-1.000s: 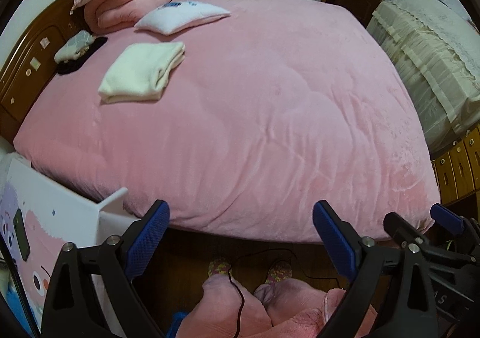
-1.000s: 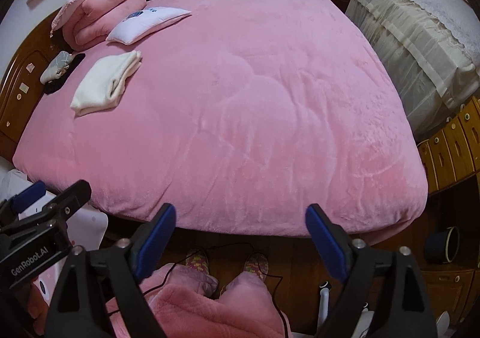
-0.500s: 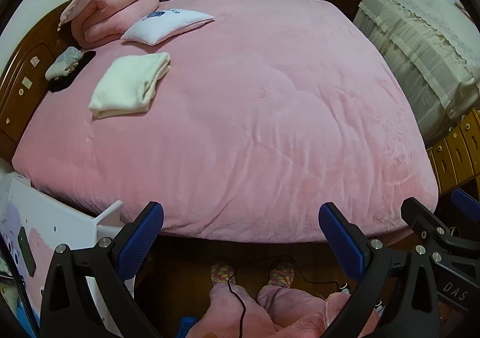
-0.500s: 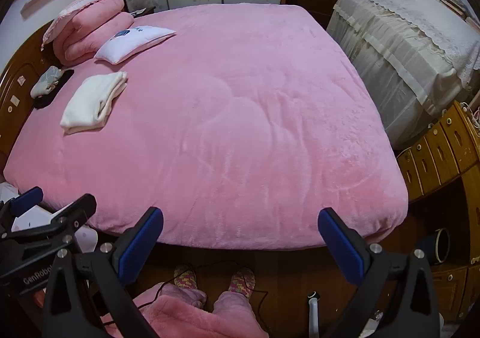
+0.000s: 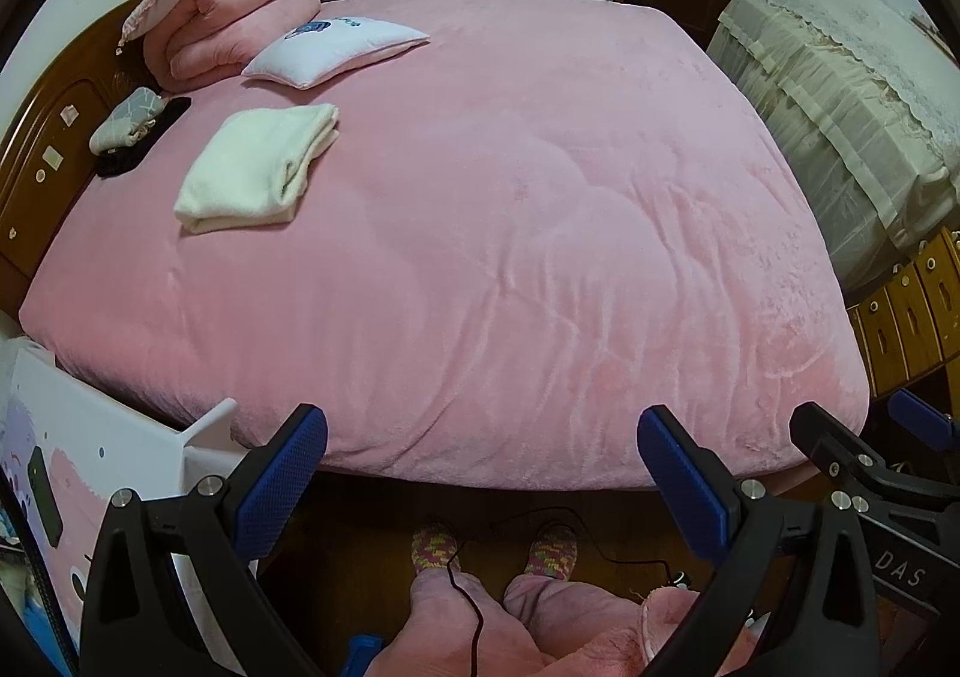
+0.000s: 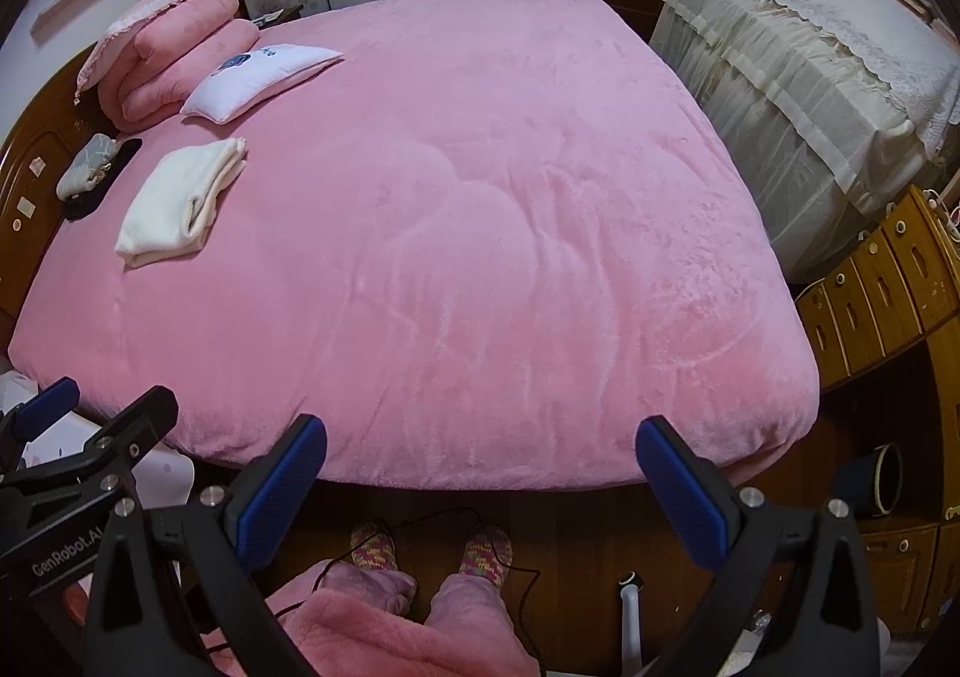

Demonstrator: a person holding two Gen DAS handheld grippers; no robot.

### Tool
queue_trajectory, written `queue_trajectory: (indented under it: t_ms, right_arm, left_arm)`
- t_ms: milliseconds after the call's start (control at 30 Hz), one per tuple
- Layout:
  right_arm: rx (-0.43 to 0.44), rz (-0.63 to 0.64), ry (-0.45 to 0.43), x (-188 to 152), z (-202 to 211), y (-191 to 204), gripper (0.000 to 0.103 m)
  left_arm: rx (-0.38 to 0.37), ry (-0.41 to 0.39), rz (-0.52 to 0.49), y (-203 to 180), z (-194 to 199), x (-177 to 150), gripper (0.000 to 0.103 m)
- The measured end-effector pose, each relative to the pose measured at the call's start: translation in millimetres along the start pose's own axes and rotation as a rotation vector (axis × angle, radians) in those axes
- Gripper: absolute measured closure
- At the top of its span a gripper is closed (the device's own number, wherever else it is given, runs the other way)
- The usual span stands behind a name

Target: Fold large clothes

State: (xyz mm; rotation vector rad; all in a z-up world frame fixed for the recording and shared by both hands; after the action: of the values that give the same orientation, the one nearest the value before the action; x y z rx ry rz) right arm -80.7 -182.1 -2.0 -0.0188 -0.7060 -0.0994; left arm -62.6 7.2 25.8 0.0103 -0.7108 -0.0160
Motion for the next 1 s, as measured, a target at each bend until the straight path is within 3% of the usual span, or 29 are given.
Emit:
queue_trajectory:
  t_ms: [1000]
  right_arm:
    - [0.010,-0.001,0.057,-1,-17,-3,0.000]
  left_arm:
    - [0.006,0.010,0.002,-4,-2,-3,0.001]
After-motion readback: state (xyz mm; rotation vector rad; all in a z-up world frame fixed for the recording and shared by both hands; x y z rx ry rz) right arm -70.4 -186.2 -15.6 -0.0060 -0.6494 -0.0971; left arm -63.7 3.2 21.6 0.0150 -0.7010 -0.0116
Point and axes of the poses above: each gripper's, at about its wrist camera, not at the fingertips, and z roughly against the way its jaws point, y to its left, x to its top, the point moved 4 cm from there along -z, roughly the way its jaws point, and after that the axes turned 15 degrees about -y, right-handed, at the moved point
